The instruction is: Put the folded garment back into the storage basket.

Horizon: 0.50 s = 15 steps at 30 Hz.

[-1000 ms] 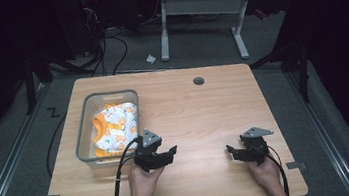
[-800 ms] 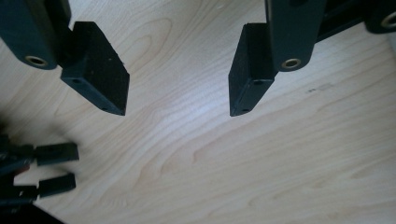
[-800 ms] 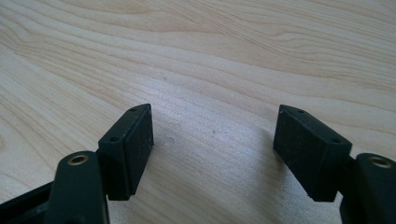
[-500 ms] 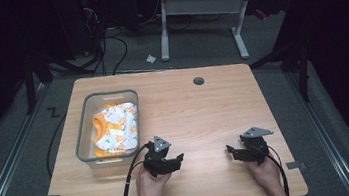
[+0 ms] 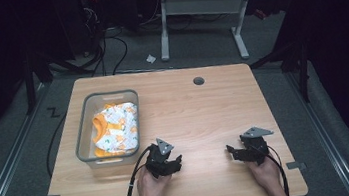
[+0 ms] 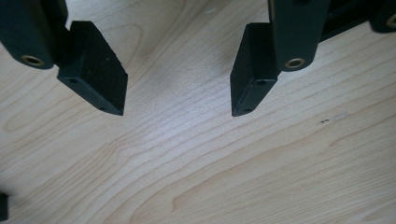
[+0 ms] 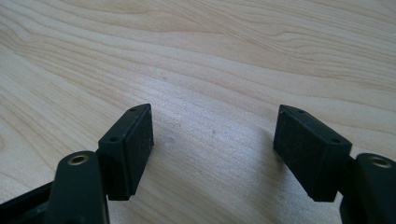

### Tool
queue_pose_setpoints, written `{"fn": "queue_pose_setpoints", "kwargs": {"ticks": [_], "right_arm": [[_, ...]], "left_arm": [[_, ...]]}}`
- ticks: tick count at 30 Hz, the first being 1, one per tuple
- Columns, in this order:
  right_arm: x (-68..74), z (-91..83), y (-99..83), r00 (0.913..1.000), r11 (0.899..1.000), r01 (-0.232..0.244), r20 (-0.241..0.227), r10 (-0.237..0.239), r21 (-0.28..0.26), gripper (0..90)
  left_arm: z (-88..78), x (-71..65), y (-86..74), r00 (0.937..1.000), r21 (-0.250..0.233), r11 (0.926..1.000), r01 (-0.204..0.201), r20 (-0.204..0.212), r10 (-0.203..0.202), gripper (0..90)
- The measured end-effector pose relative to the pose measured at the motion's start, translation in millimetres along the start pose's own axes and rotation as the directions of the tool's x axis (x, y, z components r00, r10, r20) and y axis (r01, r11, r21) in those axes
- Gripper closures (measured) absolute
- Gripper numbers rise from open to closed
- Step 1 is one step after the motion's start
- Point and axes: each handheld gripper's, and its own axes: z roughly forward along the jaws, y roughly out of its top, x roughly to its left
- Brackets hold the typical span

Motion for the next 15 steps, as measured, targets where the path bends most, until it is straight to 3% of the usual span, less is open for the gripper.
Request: {"fn": "queue_pose_setpoints", "kwargs": {"ticks": [3,6,15], "right_arm": [[0.0,0.0,0.0,1.0000,1.000,0.000,0.000,0.000,0.000,29.0],[0.0,0.0,0.0,1.0000,1.000,0.000,0.000,0.000,0.000,28.9],[0.0,0.0,-0.1,1.0000,1.000,0.001,0.000,-0.001,0.000,28.9]], "left_arm": [[4.6,1.7,-4.2,0.9999,0.014,0.9999,0.007,-0.013,-0.007,36.6],[4.9,1.5,-8.4,0.9990,-0.013,0.9999,-0.003,-0.045,0.003,35.5],[5.4,4.0,-10.0,0.9982,-0.023,0.9997,0.010,-0.059,-0.011,31.9]]}}
